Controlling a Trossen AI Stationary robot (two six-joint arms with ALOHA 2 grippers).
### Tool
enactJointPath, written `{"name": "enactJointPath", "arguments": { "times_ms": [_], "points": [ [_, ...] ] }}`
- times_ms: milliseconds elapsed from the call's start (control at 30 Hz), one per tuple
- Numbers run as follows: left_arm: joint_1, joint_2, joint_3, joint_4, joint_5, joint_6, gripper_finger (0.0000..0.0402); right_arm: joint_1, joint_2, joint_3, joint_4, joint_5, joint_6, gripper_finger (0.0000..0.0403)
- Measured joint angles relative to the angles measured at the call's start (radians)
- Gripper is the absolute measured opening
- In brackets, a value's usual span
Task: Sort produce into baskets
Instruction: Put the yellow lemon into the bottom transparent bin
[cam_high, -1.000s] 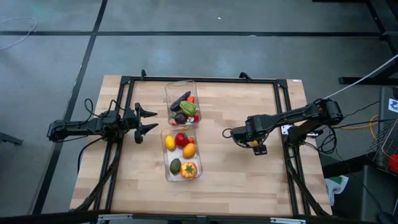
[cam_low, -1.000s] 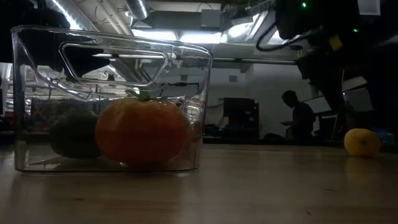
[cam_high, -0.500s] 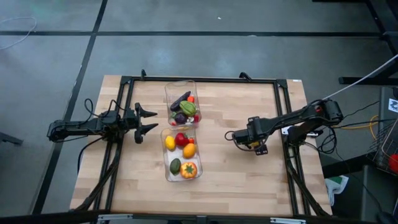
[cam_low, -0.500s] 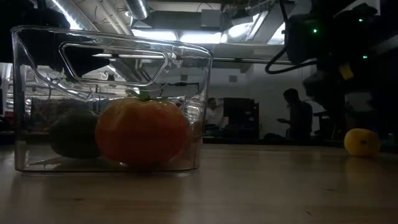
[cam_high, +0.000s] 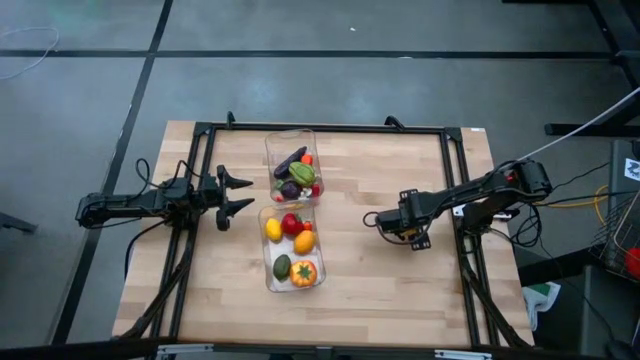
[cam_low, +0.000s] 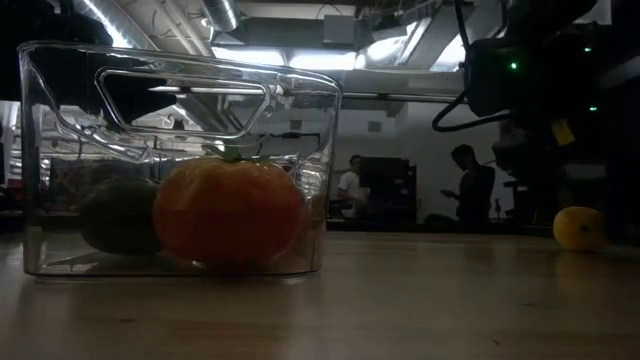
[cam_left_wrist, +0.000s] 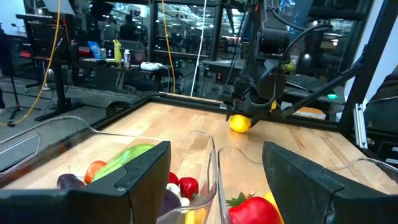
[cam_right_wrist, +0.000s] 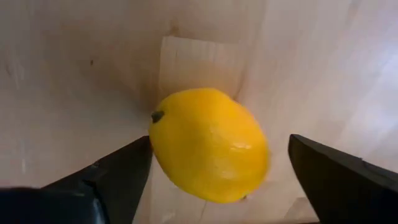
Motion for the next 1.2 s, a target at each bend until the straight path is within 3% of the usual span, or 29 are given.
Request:
{"name": "enactJointPath", "arguments": {
  "times_ms": [233, 367, 667, 933, 1067, 1200],
  "points": [
    [0.000, 0.000, 0.000, 0.000, 0.000, 0.000, 0.0250, 0.000, 0.000, -0.023, 0.041, -0.047, 0.002, 0.0276],
    [0.000, 0.000, 0.000, 0.000, 0.000, 0.000, 0.0250, 0.000, 0.000, -0.015, 0.037, -0.048, 0.003, 0.0247],
    [0.000, 0.000, 0.000, 0.000, 0.000, 0.000, 0.0250, 0.000, 0.000, 0.090, 0.037, -0.079, 0.005, 0.0273],
    [0.000, 0.000, 0.000, 0.000, 0.000, 0.000, 0.0250, 0.000, 0.000, 0.305, 0.067, -0.094, 0.006, 0.0270],
    [0.000, 0.000, 0.000, 0.000, 0.000, 0.000, 0.0250, 0.000, 0.000, 0.417, 0.179, -0.093, 0.023, 0.0270],
    [0.000, 0.000, 0.000, 0.000, 0.000, 0.000, 0.0250, 0.000, 0.000, 0.464, 0.407, -0.093, 0.024, 0.0270]
  ]
}}
